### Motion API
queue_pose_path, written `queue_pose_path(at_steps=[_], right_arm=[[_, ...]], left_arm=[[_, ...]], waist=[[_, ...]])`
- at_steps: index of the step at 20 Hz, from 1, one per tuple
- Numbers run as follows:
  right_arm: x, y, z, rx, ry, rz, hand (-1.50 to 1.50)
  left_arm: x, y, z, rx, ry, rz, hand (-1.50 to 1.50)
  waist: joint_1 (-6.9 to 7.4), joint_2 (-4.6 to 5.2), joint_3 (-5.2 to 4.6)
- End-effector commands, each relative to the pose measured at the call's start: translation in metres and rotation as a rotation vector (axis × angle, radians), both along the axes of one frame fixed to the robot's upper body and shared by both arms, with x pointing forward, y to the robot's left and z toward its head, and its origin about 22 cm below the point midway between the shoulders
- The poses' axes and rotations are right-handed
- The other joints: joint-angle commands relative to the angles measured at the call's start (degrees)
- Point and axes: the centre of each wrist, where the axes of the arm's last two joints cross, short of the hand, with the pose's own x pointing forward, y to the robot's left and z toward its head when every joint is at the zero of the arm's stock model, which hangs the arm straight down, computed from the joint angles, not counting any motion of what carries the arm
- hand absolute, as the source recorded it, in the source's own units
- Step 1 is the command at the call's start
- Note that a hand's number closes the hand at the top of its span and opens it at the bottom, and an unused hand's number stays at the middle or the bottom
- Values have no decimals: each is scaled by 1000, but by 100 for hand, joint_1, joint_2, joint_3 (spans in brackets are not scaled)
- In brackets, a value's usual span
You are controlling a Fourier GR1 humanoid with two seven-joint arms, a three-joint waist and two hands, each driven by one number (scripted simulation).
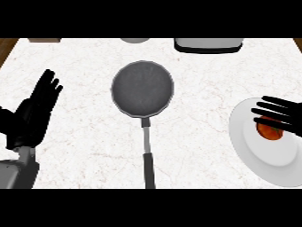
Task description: Pick the tomato from the plate and place it in the pan
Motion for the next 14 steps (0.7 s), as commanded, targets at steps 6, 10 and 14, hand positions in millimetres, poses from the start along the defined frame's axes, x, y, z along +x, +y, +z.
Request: queue_pose_path(at_steps=[6, 10, 14], right_arm=[[24, 6, -17, 29, 31, 37, -150], [20, 11, -26, 26, 77, 59, -150], [21, 10, -49, -11, 76, 40, -150]], left_arm=[[-3, -3, -4, 6, -3, -10, 0], [2, -6, 12, -2, -5, 9, 0], [-9, 6, 0, 0, -2, 5, 0]], waist=[[13, 5, 1], [-3, 0, 1], [16, 5, 2]])
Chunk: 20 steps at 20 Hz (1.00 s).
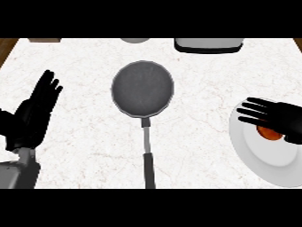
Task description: Pick the tomato from the plate and place it in the pan
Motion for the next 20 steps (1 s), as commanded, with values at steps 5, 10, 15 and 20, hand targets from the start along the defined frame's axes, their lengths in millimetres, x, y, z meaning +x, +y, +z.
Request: queue_pose_path(at_steps=[5, 10, 15, 20], right_arm=[[4, 10, -20, -26, 33, 174, 150], [-2, 24, -41, 37, 40, 176, 150], [8, 21, -45, 65, 56, 177, 150], [7, 5, -16, 205, -32, 196, 150]], left_arm=[[10, -1, -6, -6, 2, 9, 0], [3, -4, 7, -6, -9, -17, 0], [16, -11, -4, 3, 0, -12, 0], [-2, 2, -11, -2, 3, -5, 0]], waist=[[-14, 10, 1], [7, 0, 4], [9, 25, 5], [-28, -11, 3]])
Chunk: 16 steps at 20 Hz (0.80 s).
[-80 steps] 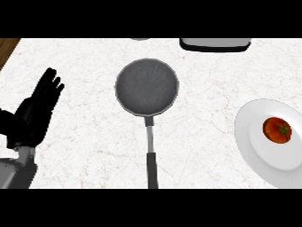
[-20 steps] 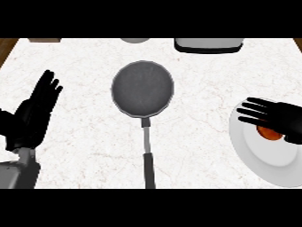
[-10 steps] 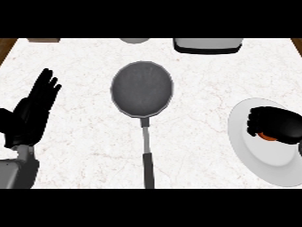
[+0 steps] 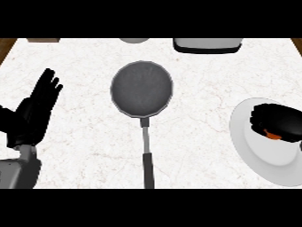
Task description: Pick the tomato from the plate and place it in the pan
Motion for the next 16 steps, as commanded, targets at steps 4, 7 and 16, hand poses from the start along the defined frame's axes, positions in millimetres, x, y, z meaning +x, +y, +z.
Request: queue_pose_path(at_steps=[4, 7, 16], right_arm=[[9, 130, -28, 258, 54, -232, 150], [-3, 137, -53, 299, 128, -409, 150], [24, 261, 31, 495, -172, -628, 150]], left_arm=[[-1, 1, -5, 10, 34, 8, 0], [-3, 6, -5, 15, 28, 7, 0], [-1, 3, -6, 23, 48, -4, 0]], waist=[[-29, -65, -5], [-44, -82, -36], [65, -303, -33]])
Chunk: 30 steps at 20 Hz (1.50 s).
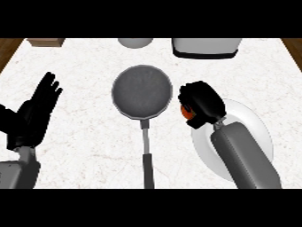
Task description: Pick the tomato from the plate and place it in the pan
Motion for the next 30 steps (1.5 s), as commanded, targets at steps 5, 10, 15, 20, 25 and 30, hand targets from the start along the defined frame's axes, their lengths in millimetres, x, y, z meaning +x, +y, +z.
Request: queue_pose_path(at_steps=[5, 10, 15, 20, 25, 30], right_arm=[[5, 78, 74, 79, -121, -303, 150], [0, 116, 123, 120, -160, -509, 150], [-14, 158, 166, 151, -182, -703, 150], [-21, 190, 171, 202, -169, -792, 150], [5, 180, 176, 276, -175, -770, 150], [27, 163, 132, 289, -128, -713, 150]], left_arm=[[2, -11, 0, -3, 4, -54, 0], [7, -22, -1, -6, -8, -94, 0], [15, -23, 7, -13, -25, -111, 0], [23, -24, 15, -13, -52, -76, 0], [10, -27, 15, -21, -46, -49, 0], [21, -11, 16, -17, -51, -30, 0]], waist=[[332, 19, 54], [547, 144, 67], [633, 244, 81], [442, 311, 94], [233, 292, 105], [161, 319, 105]])
